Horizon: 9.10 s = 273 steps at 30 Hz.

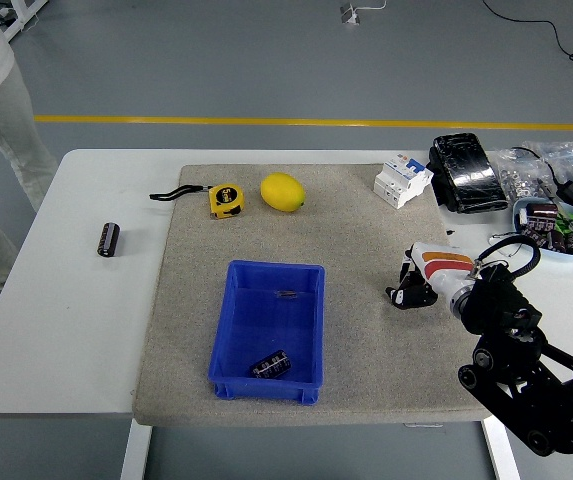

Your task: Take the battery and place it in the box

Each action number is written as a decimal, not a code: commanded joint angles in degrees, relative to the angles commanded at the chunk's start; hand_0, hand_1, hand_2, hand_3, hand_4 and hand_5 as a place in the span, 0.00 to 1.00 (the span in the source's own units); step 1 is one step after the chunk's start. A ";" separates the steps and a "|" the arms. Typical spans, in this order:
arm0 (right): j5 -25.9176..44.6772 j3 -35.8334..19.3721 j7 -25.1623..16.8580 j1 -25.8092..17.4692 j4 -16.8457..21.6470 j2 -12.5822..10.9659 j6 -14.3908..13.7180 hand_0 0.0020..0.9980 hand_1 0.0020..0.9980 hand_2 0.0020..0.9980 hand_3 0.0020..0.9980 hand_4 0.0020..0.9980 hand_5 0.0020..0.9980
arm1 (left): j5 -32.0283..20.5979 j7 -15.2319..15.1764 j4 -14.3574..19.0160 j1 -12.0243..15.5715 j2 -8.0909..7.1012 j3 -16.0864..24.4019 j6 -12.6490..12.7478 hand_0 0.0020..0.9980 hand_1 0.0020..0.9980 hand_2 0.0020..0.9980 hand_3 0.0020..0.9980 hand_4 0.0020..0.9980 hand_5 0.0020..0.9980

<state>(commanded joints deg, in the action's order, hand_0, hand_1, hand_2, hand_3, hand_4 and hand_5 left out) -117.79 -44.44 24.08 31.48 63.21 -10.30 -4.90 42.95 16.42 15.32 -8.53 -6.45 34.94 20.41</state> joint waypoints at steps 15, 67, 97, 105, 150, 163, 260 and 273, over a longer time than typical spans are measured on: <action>0.93 -0.02 -0.69 -0.04 0.75 -0.33 0.47 0.29 0.30 0.36 0.43 0.80 0.05 | 0.34 0.13 0.00 -0.01 -0.02 0.12 -0.10 0.60 0.53 0.56 0.65 0.64 0.74; -3.30 -0.10 -2.97 0.27 3.93 -2.12 8.79 0.44 0.44 0.52 0.48 0.90 0.21 | 1.02 0.62 -0.02 0.02 -0.34 0.46 -0.36 0.60 0.53 0.55 0.65 0.64 0.74; -2.70 -0.30 -2.60 -0.20 3.55 -2.46 8.87 0.33 0.41 0.47 0.47 0.90 0.23 | 1.53 0.82 0.10 -0.06 -0.39 0.52 -0.64 0.60 0.52 0.55 0.65 0.64 0.74; -2.09 0.00 -2.50 -0.34 3.60 -2.37 8.79 0.28 0.39 0.46 0.46 0.88 0.24 | 2.30 1.12 0.10 0.08 -0.39 0.95 -0.88 0.60 0.52 0.55 0.65 0.64 0.74; -0.85 -0.81 -1.99 0.07 4.01 -2.33 7.76 0.27 0.36 0.41 0.44 0.82 0.25 | 5.49 1.65 0.06 -0.20 -0.50 2.47 -1.93 0.59 0.53 0.55 0.65 0.64 0.74; 0.18 -0.92 -2.02 -0.06 3.77 -2.22 7.55 0.28 0.35 0.40 0.44 0.79 0.19 | 5.49 1.63 0.06 -0.25 -0.57 2.29 -2.02 0.59 0.52 0.55 0.65 0.64 0.75; -1.65 -8.28 1.54 -6.36 4.37 -0.51 -0.69 0.38 0.36 0.39 0.42 0.83 0.00 | 9.86 2.61 0.18 -0.20 -0.69 4.01 -3.23 0.58 0.52 0.54 0.65 0.64 0.75; -2.59 -7.58 1.03 -6.06 5.21 -1.10 4.07 0.43 0.40 0.44 0.45 0.70 0.00 | 10.75 2.80 0.11 0.09 -0.78 4.59 -3.30 0.58 0.52 0.54 0.65 0.64 0.75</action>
<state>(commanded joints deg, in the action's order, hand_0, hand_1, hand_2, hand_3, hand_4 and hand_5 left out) -120.38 -52.02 25.11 25.42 68.42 -11.40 -0.83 53.70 19.23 15.43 -8.44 -7.23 39.53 17.11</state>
